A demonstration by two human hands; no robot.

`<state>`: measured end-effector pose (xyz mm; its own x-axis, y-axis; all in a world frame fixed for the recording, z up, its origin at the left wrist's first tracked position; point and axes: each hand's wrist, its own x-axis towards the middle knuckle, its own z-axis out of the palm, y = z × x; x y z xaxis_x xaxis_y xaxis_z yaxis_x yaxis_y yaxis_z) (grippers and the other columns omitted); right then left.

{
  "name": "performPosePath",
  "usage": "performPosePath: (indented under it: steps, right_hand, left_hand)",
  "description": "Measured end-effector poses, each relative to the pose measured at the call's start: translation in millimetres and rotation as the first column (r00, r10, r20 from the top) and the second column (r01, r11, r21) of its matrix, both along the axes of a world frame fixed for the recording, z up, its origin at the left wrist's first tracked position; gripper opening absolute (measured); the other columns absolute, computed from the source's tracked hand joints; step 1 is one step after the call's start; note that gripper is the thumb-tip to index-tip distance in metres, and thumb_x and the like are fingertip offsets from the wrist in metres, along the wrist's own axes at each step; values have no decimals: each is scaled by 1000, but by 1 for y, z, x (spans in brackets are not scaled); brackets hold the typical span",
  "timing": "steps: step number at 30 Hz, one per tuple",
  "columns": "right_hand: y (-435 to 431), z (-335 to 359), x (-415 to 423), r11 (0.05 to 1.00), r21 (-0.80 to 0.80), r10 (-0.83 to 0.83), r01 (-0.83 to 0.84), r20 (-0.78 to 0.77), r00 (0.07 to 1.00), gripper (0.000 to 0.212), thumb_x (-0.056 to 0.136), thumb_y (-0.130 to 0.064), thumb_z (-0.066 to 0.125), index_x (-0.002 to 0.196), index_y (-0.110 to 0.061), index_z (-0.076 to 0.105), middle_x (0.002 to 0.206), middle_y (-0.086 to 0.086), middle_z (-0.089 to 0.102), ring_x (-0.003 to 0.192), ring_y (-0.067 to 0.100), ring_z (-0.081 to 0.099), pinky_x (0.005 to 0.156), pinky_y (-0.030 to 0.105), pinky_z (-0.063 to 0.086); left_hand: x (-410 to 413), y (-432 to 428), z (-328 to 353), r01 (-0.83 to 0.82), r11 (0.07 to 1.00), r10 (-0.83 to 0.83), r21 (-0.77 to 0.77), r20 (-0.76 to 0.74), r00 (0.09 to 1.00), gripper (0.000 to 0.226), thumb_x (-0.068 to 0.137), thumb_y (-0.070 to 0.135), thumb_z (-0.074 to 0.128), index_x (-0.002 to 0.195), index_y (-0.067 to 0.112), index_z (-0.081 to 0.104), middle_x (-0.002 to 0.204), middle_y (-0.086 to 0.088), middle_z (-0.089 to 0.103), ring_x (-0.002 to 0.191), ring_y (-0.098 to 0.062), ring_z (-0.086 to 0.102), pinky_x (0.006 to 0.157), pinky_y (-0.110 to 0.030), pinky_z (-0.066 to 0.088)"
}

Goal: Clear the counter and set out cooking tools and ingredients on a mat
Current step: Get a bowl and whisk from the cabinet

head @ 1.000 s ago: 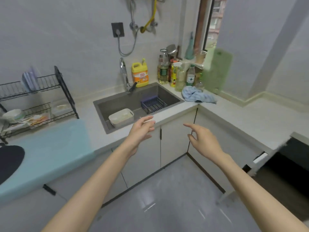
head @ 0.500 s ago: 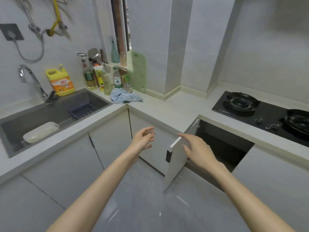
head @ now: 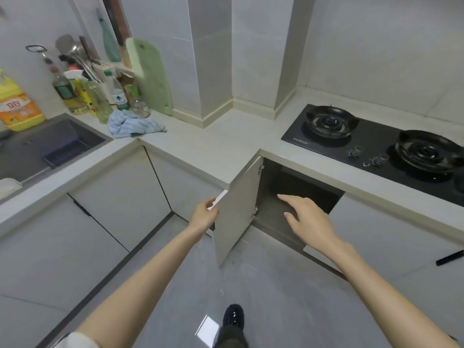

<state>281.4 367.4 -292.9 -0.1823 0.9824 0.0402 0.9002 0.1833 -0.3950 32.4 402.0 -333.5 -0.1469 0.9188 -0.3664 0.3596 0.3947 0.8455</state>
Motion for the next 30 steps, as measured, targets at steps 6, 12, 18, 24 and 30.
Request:
performPosePath:
  steps: [6,12,18,24,30]
  right_hand:
    - [66,-25,15,999,-29,33,-32,43,999,48,96,-19,50,143,-28,40,144,-9,46,130,12,42,100,31,43]
    - [132,-44,28,992,-110,76,-68,65,995,48,97,-18,50,143,-28,40,146,-10,42,133,11,40,105,32,41]
    - [179,-57,42,989,-136,58,-50,52,997,48,96,-17,52,142,-26,41,148,-9,40,135,13,38,108,31,35]
    - [210,-83,68,989,-133,70,-59,81,994,50,95,-17,52,143,-24,41,152,-6,34,137,14,33,110,29,29]
    - [222,-101,120,980,-182,123,-86,204,971,62,94,-20,51,150,-21,24,157,4,20,142,22,22,115,39,26]
  left_hand:
    - [5,74,-48,114,989,-136,-96,-274,952,38,93,9,47,130,13,47,136,-17,51,107,-35,59,83,-27,47]
    - [20,129,-104,152,962,-229,-228,-368,901,57,91,23,54,141,3,35,142,-18,43,131,-31,40,104,-35,34]
    - [35,150,-124,110,958,-235,-266,-500,833,45,85,34,56,122,9,49,124,-15,48,105,-34,55,87,-35,45]
    - [69,146,-132,100,948,-262,-303,-561,785,56,84,35,57,132,12,42,124,-14,42,112,-36,43,85,-35,44]
    - [121,138,-131,88,928,-248,-362,-424,871,42,80,34,54,119,16,57,112,-14,54,103,-33,57,83,-29,47]
